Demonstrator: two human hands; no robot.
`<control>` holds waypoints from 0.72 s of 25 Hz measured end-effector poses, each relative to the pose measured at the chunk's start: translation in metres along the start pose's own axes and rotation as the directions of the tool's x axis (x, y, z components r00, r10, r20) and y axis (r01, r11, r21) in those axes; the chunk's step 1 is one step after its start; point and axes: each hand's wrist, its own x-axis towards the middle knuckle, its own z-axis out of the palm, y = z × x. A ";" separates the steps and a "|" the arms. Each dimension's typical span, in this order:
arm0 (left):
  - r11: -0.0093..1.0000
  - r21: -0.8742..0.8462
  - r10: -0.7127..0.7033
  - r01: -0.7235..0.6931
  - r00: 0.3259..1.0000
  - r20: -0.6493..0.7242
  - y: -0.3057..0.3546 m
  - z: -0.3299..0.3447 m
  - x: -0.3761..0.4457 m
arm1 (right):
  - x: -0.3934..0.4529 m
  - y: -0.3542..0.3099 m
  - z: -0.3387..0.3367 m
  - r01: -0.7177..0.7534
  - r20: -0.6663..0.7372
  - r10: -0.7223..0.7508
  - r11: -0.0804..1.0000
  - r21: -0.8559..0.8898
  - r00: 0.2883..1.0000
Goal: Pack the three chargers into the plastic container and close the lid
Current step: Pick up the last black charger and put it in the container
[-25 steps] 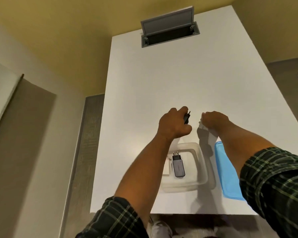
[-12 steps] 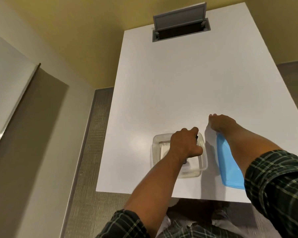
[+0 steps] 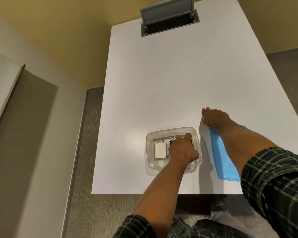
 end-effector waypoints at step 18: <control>0.994 0.063 -0.090 0.090 0.996 -0.001 0.004 0.023 0.008 | -0.009 0.006 0.007 0.066 0.014 -0.068 0.989 0.135 0.998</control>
